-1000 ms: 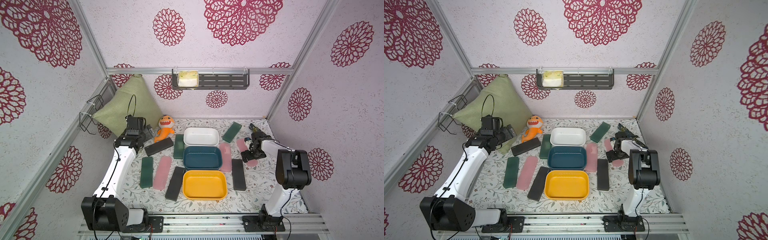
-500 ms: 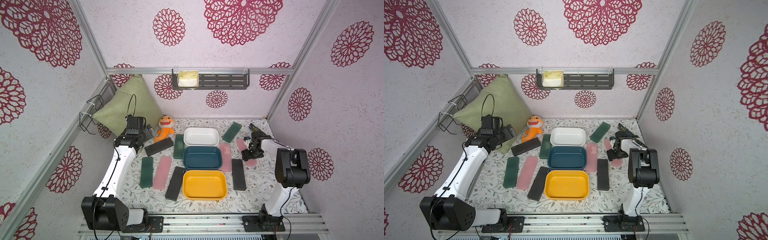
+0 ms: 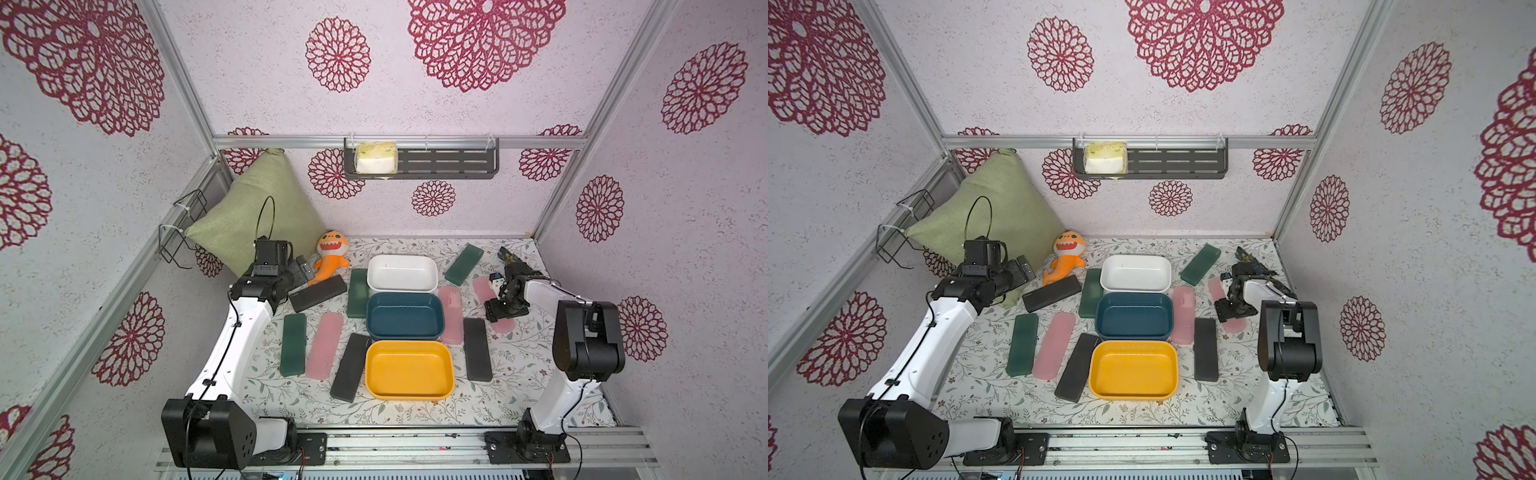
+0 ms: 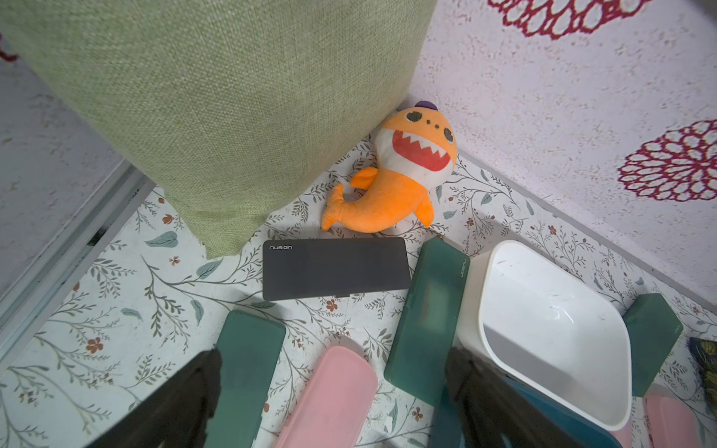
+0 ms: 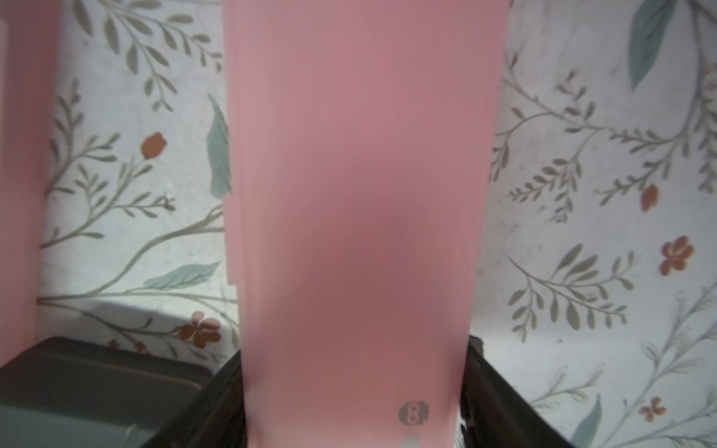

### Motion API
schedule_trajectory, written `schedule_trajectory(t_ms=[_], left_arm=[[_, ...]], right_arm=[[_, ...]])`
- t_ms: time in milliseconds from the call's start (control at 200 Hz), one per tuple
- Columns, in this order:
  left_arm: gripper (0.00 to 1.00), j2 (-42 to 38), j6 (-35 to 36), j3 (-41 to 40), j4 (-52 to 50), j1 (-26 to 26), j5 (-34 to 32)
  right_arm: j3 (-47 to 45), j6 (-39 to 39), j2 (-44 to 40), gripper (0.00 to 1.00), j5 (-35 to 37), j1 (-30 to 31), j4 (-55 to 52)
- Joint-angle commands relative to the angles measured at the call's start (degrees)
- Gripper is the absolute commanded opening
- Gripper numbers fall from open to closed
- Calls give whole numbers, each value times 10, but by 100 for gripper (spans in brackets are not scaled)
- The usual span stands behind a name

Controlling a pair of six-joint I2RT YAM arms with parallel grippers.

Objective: Place the pencil cases by color into the storage box
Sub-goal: Pick up the pencil case from the center of the board, then place the pencil case at the storage box.

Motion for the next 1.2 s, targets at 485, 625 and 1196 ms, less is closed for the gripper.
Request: schedule_trajectory(t_ms=[485, 625, 1196], left_arm=[[97, -36, 17, -32, 43, -2, 38], [97, -46, 16, -40, 44, -2, 41], [97, -68, -8, -77, 65, -3, 57]], right_arm=[[22, -100, -173, 67, -140, 49, -3], [54, -156, -166, 67, -149, 108, -37], [206, -364, -14, 69, -125, 283, -142]])
